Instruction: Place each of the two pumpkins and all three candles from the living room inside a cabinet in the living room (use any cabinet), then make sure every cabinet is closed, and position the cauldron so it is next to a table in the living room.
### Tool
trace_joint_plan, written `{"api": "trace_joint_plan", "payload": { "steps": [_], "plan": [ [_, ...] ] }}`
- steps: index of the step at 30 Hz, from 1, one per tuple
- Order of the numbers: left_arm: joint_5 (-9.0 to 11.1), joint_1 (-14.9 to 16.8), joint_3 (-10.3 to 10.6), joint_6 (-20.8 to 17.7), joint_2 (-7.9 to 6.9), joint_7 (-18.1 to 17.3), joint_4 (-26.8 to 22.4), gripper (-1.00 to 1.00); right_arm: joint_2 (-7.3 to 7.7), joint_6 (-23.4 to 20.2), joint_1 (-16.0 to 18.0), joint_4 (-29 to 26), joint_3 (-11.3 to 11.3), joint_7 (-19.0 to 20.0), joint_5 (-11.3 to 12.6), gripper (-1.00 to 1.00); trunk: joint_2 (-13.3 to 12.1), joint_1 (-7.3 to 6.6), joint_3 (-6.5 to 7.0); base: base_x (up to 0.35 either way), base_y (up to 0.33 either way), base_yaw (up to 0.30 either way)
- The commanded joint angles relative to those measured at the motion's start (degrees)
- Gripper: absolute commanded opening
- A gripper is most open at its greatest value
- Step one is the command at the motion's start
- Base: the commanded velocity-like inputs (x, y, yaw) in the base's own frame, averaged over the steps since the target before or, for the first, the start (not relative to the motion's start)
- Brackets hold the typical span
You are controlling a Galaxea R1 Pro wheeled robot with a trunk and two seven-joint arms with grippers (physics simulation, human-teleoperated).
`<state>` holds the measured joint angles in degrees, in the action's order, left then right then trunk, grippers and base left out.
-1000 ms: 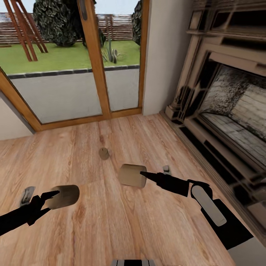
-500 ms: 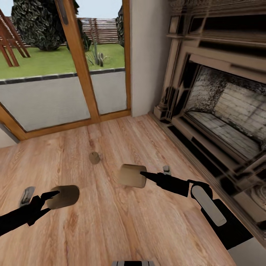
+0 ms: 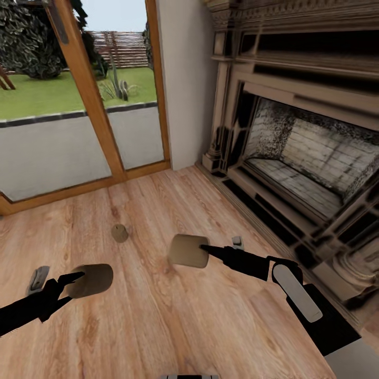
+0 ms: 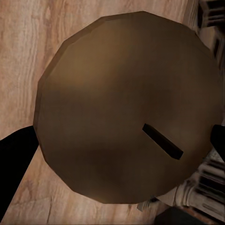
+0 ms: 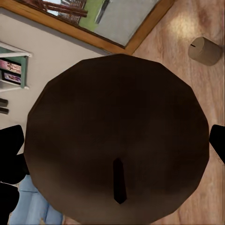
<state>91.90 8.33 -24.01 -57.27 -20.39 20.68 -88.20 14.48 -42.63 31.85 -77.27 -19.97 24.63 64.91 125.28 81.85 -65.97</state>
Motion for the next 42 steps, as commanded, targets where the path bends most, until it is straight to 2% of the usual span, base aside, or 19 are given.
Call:
{"api": "trace_joint_plan", "payload": {
  "steps": [1, 16, 42],
  "plan": [
    [0.6, 0.0, -0.1, -0.2, 0.0, 0.6, 0.0, -1.0, 0.03, -0.2, 0.1, 0.0, -0.1, 0.0, 0.3, -1.0, -0.4, -0.23, 0.21, 0.0, 0.0, -0.215],
    [0.5, 0.0, -0.2, -0.1, 0.0, 0.6, 0.3, -1.0, 0.06, -0.2, 0.1, -0.1, -0.1, -0.1, 0.6, -1.0, -6.4, -3.53, 3.39, 0.0, 0.0, -0.113],
    [0.6, 0.0, -0.2, -0.1, 0.0, 0.6, 0.4, -1.0, 0.08, -0.2, 0.1, 0.1, -0.1, 0.0, 0.7, -1.0, -16.8, -9.24, 9.78, 0.0, 0.0, -0.219]
  ]
}}
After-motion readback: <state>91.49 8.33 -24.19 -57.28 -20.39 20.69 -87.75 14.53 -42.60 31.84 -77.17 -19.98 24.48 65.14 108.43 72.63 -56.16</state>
